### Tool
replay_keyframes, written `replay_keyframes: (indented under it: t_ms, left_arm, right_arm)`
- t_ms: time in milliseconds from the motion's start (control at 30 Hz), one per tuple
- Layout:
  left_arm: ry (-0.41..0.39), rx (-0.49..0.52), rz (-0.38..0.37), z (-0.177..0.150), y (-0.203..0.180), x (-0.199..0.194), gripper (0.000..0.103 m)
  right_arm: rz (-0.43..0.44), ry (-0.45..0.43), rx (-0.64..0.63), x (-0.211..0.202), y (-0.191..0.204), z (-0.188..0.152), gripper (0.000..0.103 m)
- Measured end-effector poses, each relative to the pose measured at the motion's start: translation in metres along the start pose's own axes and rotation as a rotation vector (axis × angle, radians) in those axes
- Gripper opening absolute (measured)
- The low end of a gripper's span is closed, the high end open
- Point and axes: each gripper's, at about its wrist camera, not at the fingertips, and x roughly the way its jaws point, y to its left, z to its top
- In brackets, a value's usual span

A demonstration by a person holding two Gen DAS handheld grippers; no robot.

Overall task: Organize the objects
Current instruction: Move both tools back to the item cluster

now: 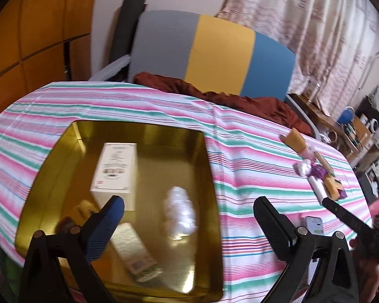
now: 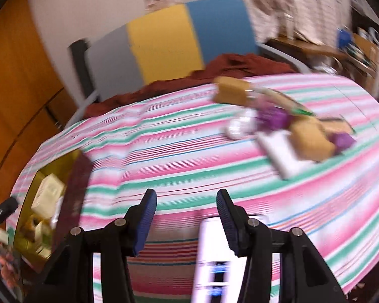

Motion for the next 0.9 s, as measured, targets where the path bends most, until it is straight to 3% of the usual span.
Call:
replay_keyframes:
  t_ms: [267,467,633,767,900]
  left_arm:
    - [0.043,0.093,-0.079,-0.010,-0.051,0.004,0.103]
    - [0.070,0.114,-0.086,-0.015,-0.064,0.008,0.103]
    - [0.080,0.115,-0.084,-0.017,-0.067,0.010,0.103]
    - [0.094,0.118,-0.086,-0.019,-0.071,0.013,0.103]
    - [0.098,0.138,-0.087,-0.020,-0.075,0.014,0.103]
  right_arm:
    - [-0.089,0.037,0.102,0.030,-0.105,0.016,0.050]
    - [-0.120,0.042,0.139,0.056,-0.148,0.031,0.050]
    - [-0.020,0.057,0.141,0.070,-0.140,0.039,0.054]
    - [0.173,0.090,0.067,0.073,-0.092,0.032,0.054]
    - [0.213,0.066,-0.001,0.057,-0.061,0.023,0.054]
